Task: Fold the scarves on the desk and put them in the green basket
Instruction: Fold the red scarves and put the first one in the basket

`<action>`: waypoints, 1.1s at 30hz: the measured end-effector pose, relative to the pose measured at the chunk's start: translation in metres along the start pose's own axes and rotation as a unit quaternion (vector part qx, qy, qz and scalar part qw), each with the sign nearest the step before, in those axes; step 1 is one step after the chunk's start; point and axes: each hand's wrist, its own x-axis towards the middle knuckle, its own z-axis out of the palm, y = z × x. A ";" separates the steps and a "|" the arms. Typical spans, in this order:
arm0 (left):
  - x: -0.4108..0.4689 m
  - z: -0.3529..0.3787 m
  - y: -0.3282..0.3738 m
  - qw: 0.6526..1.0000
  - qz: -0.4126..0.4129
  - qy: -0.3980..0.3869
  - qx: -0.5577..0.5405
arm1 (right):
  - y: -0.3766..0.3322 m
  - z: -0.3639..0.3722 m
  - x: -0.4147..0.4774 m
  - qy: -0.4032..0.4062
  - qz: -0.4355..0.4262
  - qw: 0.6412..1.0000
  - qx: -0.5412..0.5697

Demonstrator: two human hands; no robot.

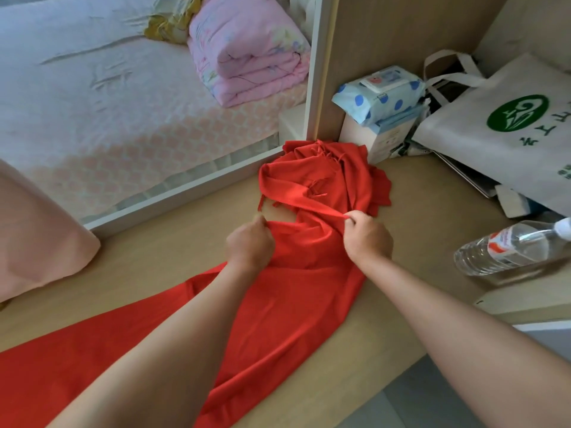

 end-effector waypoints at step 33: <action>-0.017 0.021 0.002 0.991 0.065 -0.119 0.016 | -0.029 0.034 0.010 -0.188 -0.103 0.975 0.052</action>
